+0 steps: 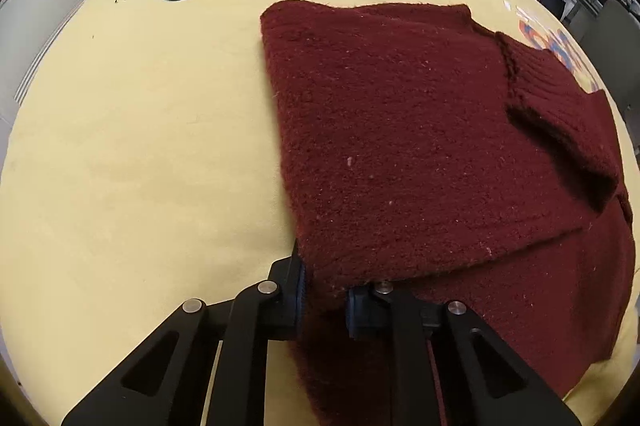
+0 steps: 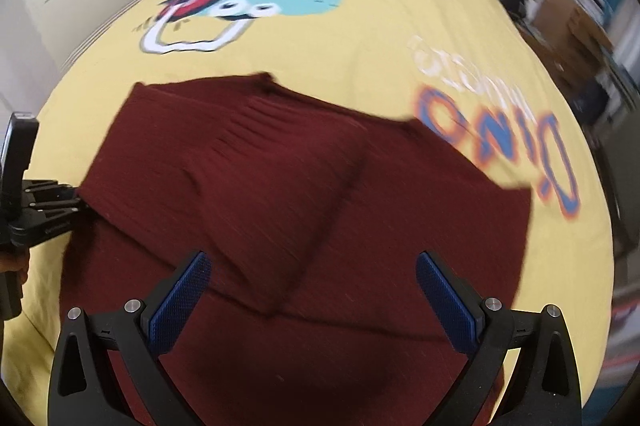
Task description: Fold small clothes
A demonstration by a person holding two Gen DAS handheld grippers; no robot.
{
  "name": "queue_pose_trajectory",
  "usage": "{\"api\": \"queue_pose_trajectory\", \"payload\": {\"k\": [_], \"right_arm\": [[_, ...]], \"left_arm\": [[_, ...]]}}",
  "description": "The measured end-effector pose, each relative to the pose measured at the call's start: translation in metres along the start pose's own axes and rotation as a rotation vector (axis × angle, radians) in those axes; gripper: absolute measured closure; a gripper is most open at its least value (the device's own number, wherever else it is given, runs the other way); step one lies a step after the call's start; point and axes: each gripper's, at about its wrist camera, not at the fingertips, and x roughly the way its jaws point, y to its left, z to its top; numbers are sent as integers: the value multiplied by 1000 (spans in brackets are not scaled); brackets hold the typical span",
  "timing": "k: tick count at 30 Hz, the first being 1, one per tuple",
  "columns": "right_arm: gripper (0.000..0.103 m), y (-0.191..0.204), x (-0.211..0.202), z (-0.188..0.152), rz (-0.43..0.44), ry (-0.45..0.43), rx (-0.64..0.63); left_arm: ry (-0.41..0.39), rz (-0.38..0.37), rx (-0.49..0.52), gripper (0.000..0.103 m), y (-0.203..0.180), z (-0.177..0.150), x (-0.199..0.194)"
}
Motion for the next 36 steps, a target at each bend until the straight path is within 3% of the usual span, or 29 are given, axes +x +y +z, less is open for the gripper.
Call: {"api": "queue_pose_trajectory", "payload": {"k": [5,12,15,16,17,19,20,30,36], "right_arm": [[1,44,28,29,-14,27,-122],[1,79,89,42,-84,162,-229],[11,72,94,41,-73,166,-195],[32,68,92,41,-65,161,-177],[63,62,89,41,-64,155,-161],[84,45,80,41,-54,139,-105],[88,37,77,43,-36,132,-75],[92,-75,12,15,25,-21,254],[93,-118,18,-22,38,24,404]], "left_arm": [[14,-20,-30,90,6,0,1],[14,16,11,90,-2,0,4],[19,17,9,90,-1,2,5],[19,17,8,90,0,3,6],[18,16,10,90,1,-1,7],[16,16,13,90,1,0,8],[15,14,11,90,1,0,8],[7,8,-30,90,6,1,3],[-7,30,-22,90,4,-8,-5]]}}
